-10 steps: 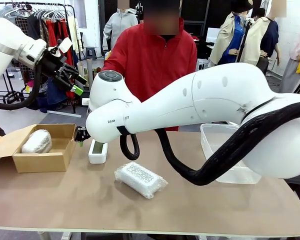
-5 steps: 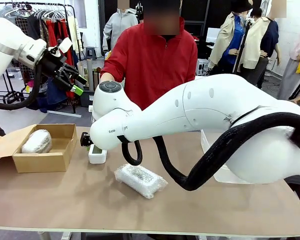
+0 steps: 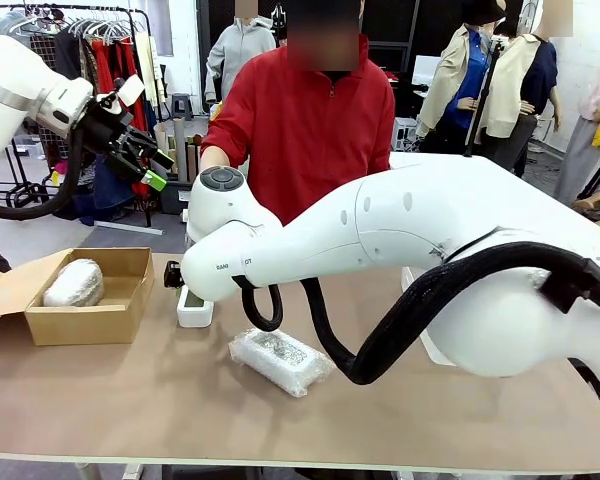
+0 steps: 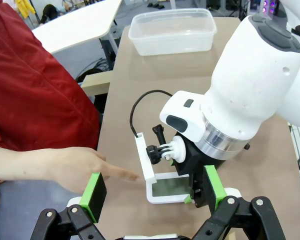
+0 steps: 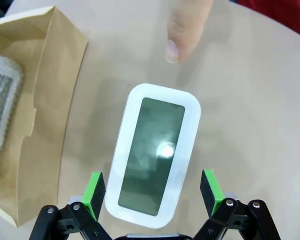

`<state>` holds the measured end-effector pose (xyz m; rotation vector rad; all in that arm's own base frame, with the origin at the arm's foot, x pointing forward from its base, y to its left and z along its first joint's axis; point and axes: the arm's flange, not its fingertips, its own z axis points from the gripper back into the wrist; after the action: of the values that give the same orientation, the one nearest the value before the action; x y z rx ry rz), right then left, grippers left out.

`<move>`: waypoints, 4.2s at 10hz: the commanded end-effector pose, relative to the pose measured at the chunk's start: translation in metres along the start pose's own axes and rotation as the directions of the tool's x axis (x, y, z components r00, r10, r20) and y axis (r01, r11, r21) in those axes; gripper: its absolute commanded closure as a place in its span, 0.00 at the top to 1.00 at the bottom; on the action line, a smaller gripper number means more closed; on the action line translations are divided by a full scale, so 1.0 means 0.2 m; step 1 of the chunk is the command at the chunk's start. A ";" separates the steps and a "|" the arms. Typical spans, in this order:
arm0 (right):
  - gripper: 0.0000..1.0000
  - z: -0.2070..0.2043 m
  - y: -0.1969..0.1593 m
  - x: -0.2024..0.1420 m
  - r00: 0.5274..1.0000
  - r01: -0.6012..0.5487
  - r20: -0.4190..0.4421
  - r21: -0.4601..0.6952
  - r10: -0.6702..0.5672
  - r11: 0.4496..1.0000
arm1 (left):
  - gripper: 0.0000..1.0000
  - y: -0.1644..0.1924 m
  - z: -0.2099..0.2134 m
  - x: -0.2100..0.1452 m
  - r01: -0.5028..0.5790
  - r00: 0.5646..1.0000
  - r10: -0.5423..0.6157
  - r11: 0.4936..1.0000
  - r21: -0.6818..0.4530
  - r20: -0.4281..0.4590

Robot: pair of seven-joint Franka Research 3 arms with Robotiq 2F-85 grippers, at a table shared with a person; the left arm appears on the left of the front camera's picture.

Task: Separate and place wrapped and unwrapped clocks.
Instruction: Pick up the Digital clock indicated by the person.

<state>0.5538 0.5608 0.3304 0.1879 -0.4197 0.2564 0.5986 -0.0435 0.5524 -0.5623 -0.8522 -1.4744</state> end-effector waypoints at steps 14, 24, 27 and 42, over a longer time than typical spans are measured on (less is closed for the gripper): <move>1.00 -0.20 -0.03 -0.03 0.998 0.055 -0.032 0.000 -0.055 0.998 | 1.00 -0.01 0.00 0.00 -0.002 1.000 0.002 1.000 -0.001 0.000; 0.00 0.23 -0.18 -0.11 0.997 0.076 0.008 0.015 -0.076 0.997 | 1.00 -0.01 0.00 0.00 -0.002 1.000 0.002 1.000 -0.001 0.000; 0.00 0.51 -0.24 -0.22 0.999 0.020 -0.048 0.047 -0.018 0.999 | 1.00 -0.01 0.00 0.00 -0.002 1.000 0.002 1.000 -0.001 0.000; 0.00 1.91 -0.52 -0.36 1.000 -0.031 0.004 0.067 0.031 0.997 | 1.00 -0.01 0.00 0.00 -0.002 1.000 0.002 1.000 -0.001 0.000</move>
<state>0.3795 0.3671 0.6258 0.2216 -0.4183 0.2663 0.5988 -0.0433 0.5521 -0.5625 -0.8519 -1.4741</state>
